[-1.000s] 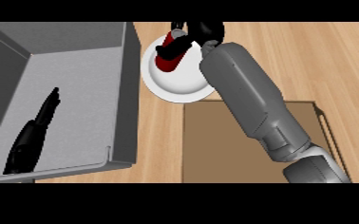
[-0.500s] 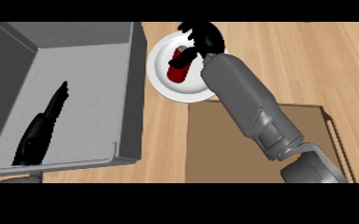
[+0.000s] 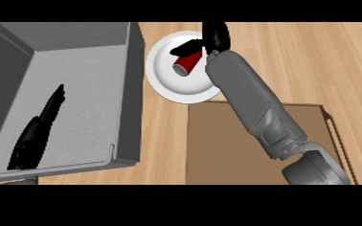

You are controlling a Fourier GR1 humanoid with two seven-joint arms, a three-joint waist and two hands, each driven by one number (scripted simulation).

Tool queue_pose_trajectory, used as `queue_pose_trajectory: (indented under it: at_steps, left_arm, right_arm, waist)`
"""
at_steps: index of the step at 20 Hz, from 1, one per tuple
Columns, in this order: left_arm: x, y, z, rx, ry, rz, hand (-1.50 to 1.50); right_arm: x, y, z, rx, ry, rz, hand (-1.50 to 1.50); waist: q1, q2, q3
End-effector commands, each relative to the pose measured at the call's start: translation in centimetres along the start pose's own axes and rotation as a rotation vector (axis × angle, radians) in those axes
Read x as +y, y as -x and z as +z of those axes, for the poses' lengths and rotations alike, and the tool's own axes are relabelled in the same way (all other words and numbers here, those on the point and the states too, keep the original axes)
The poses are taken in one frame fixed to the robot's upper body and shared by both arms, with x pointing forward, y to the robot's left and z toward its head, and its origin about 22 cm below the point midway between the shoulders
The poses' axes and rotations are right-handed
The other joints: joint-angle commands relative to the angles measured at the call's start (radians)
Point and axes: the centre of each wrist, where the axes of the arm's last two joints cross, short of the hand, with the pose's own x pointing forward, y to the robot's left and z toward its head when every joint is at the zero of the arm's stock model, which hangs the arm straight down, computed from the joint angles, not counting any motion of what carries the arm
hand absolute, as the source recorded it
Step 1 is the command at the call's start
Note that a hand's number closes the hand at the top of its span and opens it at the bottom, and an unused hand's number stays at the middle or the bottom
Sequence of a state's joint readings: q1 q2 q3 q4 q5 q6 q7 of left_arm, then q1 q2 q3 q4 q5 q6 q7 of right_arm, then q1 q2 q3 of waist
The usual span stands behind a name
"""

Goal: Pick the can from the tray and place it in the plate

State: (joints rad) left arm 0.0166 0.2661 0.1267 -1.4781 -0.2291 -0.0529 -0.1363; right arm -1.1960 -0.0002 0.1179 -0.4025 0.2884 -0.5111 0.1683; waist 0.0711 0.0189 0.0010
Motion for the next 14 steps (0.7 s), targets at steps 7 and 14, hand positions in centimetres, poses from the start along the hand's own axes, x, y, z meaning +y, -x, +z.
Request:
queue_pose_trajectory:
  at_steps: [7, 14]
  left_arm:
    - [-0.1, 0.4, 0.0, 0.023, -0.052, -0.002, 0.00]
    - [0.9, 0.7, 2.4, 0.031, -0.047, 0.022, 0.00]
  right_arm:
    - [-5.9, 5.2, -1.5, 0.026, 0.201, -0.341, -1.50]
    - [-12.0, 11.2, -1.3, -0.088, 0.201, -0.380, -1.50]
  waist:
    - [-0.061, -0.009, 0.001]
    - [-0.060, -0.017, 0.000]
